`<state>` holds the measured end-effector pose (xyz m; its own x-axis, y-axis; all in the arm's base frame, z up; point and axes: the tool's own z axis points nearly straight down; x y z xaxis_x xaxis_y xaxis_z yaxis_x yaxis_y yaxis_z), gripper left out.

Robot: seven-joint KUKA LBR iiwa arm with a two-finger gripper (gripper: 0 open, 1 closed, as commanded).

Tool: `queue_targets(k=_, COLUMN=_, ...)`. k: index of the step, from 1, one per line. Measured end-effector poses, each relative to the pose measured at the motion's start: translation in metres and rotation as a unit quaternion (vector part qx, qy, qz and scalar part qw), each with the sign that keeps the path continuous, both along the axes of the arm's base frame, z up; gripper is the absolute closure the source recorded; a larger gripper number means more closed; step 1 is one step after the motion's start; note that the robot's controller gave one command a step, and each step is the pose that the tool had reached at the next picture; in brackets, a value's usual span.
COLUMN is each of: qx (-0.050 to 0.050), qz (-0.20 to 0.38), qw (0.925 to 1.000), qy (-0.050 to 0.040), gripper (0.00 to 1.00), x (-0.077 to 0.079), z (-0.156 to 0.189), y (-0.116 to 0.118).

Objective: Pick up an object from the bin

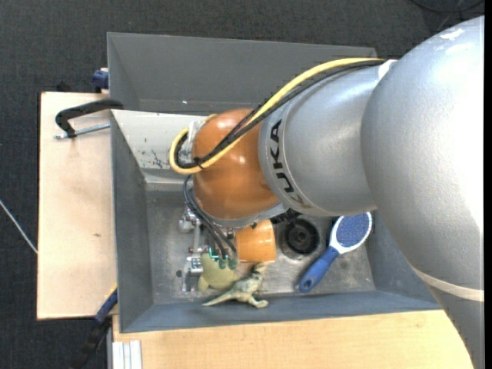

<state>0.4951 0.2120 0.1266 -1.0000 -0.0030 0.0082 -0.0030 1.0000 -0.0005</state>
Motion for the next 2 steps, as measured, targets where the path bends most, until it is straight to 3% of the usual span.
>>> queue_targets(k=1, qx=0.003, qz=0.196, qw=0.9805, qy=-0.0088, gripper=0.0, x=0.008, z=-0.053, y=-0.065)
queue_targets(k=2, qx=0.004, qz=0.17, qw=0.9853, qy=-0.0104, gripper=0.0, x=0.021, z=-0.053, y=-0.11)
